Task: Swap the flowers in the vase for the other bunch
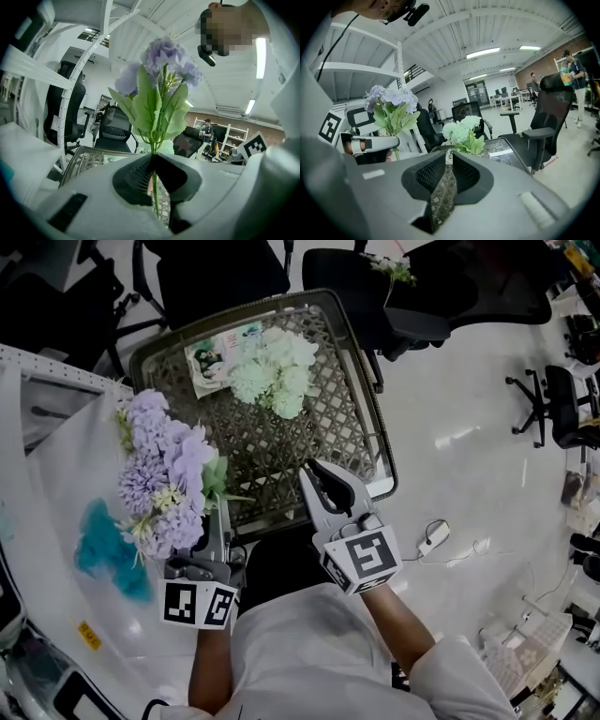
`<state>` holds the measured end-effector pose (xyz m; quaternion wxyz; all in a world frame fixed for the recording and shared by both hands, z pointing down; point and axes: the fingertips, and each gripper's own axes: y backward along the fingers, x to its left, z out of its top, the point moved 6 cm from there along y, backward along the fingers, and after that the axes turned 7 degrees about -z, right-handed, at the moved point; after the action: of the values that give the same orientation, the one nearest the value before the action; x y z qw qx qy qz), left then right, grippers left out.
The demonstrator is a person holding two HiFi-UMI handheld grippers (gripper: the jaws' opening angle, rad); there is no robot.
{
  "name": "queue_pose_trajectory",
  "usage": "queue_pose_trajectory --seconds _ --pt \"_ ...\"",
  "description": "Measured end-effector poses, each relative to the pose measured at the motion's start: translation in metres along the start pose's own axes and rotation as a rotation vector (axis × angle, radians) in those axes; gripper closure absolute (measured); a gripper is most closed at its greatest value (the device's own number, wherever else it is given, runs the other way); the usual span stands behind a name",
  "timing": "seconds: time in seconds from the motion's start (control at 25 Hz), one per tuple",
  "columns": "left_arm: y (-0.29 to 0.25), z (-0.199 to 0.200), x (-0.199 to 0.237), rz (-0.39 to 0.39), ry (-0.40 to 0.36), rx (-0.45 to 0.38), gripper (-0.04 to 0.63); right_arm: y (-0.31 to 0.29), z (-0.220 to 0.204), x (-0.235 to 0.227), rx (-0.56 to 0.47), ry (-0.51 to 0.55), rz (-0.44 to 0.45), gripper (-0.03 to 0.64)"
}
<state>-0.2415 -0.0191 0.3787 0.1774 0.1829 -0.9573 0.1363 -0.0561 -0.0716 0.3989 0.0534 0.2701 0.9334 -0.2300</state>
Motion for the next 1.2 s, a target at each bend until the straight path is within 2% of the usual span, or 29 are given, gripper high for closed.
queue_pose_trajectory --seconds 0.36,1.2 --pt "-0.024 -0.016 -0.002 0.015 0.004 0.061 0.574 -0.023 -0.008 -0.03 0.007 -0.023 -0.002 0.554" --pt "-0.035 -0.028 0.007 0.058 0.014 0.087 0.574 -0.062 -0.015 -0.044 0.009 0.005 0.001 0.514"
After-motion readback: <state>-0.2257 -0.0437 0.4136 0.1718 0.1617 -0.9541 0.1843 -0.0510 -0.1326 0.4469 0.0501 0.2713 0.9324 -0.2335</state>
